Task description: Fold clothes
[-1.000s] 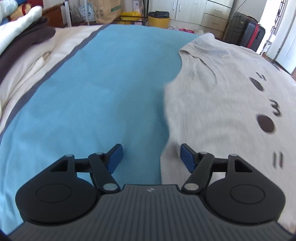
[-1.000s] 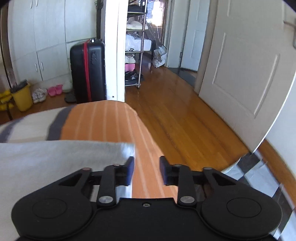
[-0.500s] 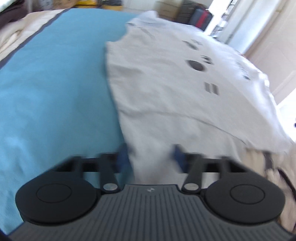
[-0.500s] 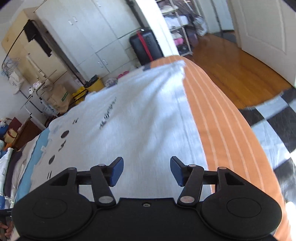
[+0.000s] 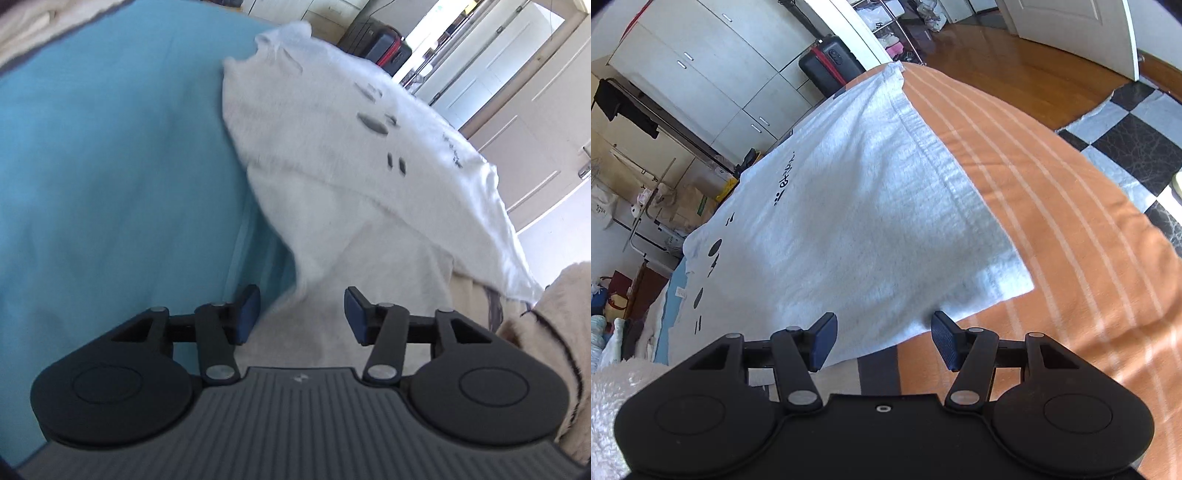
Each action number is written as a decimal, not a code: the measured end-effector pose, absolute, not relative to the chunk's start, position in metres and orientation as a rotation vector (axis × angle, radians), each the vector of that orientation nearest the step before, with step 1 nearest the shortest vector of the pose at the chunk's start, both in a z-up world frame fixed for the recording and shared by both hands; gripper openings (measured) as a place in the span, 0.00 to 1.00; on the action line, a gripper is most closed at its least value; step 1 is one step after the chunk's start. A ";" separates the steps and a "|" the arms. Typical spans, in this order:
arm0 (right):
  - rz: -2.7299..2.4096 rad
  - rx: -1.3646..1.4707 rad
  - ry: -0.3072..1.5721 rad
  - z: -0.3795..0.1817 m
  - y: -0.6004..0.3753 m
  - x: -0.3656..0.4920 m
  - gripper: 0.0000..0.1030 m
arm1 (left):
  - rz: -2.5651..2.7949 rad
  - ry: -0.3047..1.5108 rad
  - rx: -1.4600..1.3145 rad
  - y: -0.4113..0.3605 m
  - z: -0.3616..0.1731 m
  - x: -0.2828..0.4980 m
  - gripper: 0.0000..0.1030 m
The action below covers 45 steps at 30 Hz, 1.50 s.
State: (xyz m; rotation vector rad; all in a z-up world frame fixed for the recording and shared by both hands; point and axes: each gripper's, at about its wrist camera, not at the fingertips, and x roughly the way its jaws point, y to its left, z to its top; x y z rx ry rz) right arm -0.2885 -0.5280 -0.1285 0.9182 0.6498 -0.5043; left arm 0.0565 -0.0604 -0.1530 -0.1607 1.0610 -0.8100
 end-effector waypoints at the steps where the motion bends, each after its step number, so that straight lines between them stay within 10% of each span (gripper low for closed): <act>1: -0.502 0.937 0.643 -0.130 -0.528 -0.287 0.60 | -0.818 1.074 -0.197 -0.061 -0.154 0.059 0.55; 5: -0.527 0.991 0.639 -0.141 -0.527 -0.288 0.61 | -0.835 1.149 -0.391 -0.065 -0.161 0.077 0.94; 6: -0.541 1.017 0.628 -0.143 -0.527 -0.289 0.61 | -0.822 1.161 -0.424 -0.067 -0.163 0.081 0.80; 7: -0.551 1.044 0.609 -0.143 -0.527 -0.291 0.62 | -0.812 1.132 -0.367 -0.073 -0.158 0.080 0.22; 9: -0.552 1.082 0.583 -0.142 -0.528 -0.295 0.66 | -0.769 1.041 -0.304 -0.078 -0.147 0.073 0.01; 15: -0.691 0.993 0.570 -0.131 -0.537 -0.314 0.68 | -0.772 0.852 -0.278 -0.083 -0.106 0.050 0.02; 25: -0.666 0.793 0.495 -0.153 -0.517 -0.279 0.69 | -0.785 1.056 -0.333 -0.099 -0.154 0.072 0.19; 28: -0.705 0.691 0.545 -0.148 -0.523 -0.257 0.07 | -0.782 1.024 -0.288 -0.113 -0.149 0.080 0.02; 45: -0.721 0.600 0.313 -0.048 -0.511 -0.301 0.05 | -0.860 0.767 -0.336 -0.088 -0.054 0.024 0.02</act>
